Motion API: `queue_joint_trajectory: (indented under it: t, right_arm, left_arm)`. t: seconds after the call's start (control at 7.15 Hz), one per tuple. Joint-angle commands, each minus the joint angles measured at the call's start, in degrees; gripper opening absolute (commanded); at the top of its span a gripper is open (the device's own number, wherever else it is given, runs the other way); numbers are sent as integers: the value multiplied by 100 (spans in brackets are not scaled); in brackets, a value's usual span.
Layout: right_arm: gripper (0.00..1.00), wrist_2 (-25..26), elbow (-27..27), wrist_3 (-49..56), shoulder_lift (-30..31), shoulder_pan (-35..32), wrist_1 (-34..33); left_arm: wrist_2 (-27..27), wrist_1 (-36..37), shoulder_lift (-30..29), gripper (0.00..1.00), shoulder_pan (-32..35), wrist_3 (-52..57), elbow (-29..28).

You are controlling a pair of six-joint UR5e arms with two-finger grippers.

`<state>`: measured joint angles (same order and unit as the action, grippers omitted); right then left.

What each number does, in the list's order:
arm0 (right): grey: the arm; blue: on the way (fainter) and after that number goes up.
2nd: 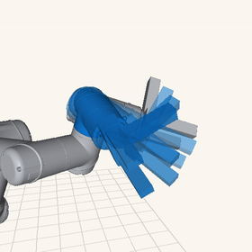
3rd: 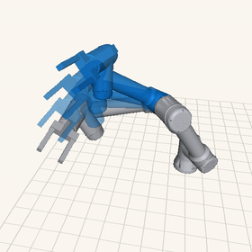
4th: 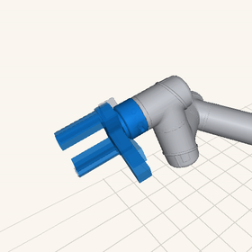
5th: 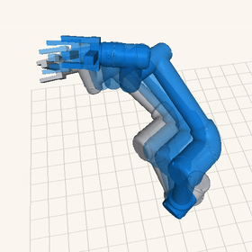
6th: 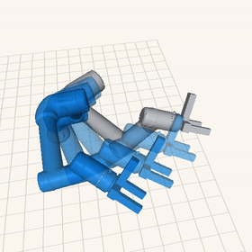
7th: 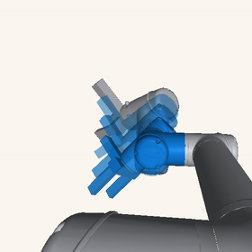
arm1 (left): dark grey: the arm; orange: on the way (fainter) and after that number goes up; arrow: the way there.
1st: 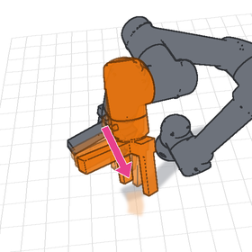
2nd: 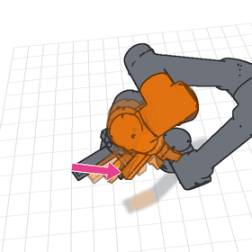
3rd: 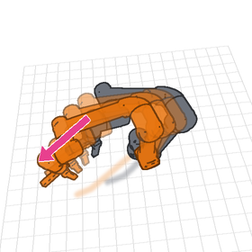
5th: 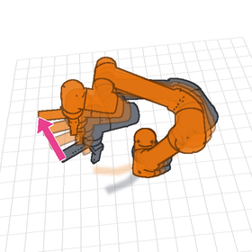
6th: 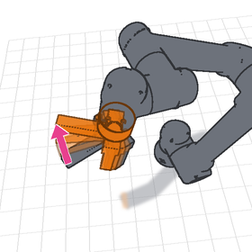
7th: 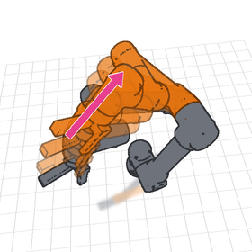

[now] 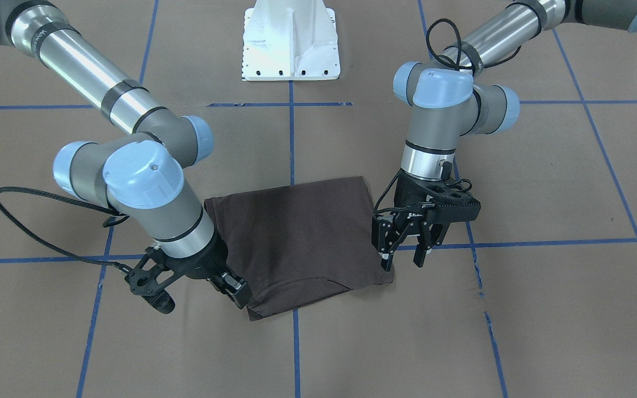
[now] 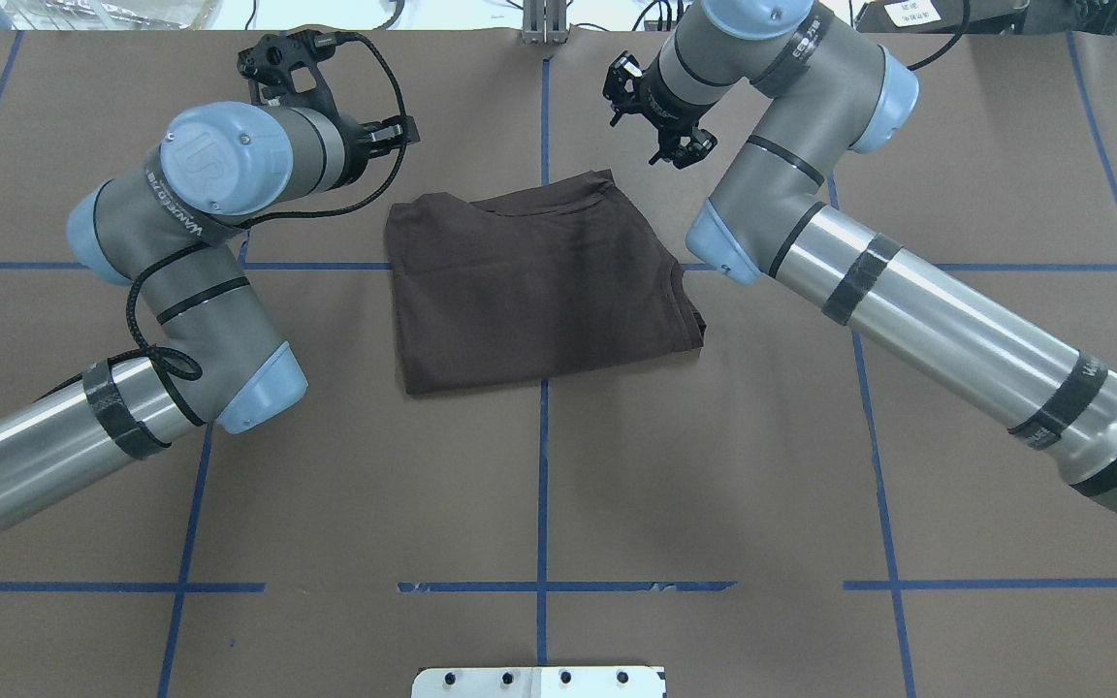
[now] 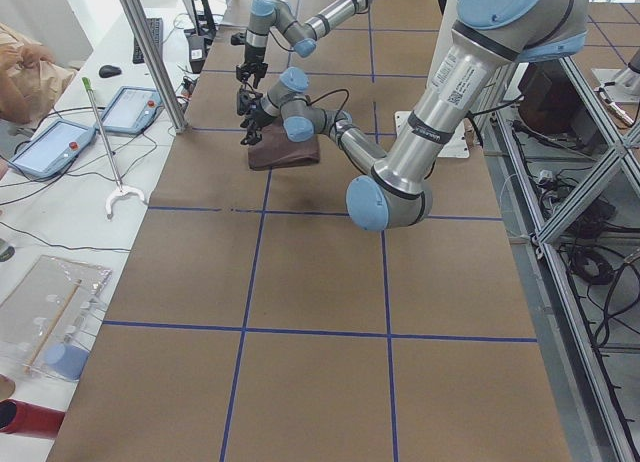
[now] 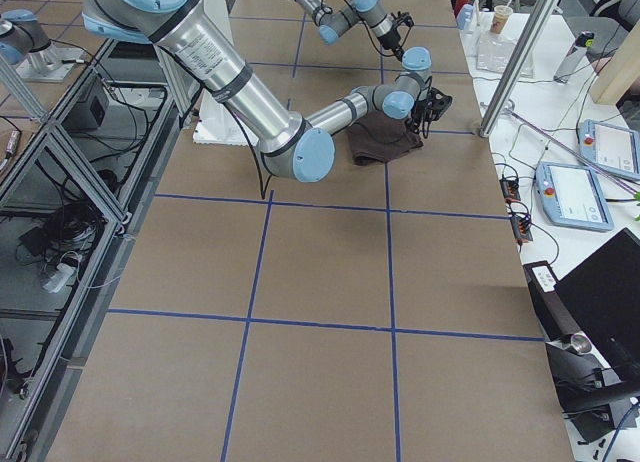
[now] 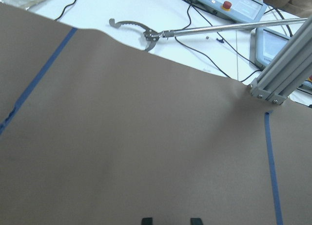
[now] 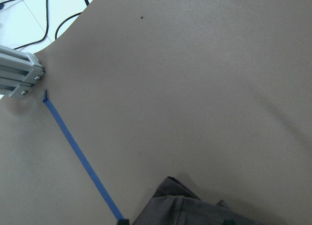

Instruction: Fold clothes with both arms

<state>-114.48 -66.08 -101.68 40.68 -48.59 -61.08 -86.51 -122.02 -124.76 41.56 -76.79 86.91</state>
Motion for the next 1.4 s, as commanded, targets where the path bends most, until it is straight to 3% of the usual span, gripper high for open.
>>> queue_joint_trajectory:
  t: [0.0,0.14,0.28,0.56,0.7,1.26]
  right_arm:
    - [100,-162,-693,34,596,-37,8]
    - [100,-180,-1070,34,956,-37,17]
    - [100,-180,-1326,34,1194,-37,17]
    - [100,-180,-1442,34,1319,-46,26]
    - [100,-171,-1521,34,1355,-46,17]
    - [100,-162,-1654,25,1416,-19,8]
  left_arm:
    - [-355,-32,312,100,-199,-490,465]
    - [-627,-41,321,77,-427,-1139,536]
    - [-700,-32,330,1,-760,-1450,633]
    - [-648,3,461,0,-1272,-1488,617]
    - [-622,-6,740,0,-1317,-1488,642]
    - [-613,3,953,0,-1405,-1471,625]
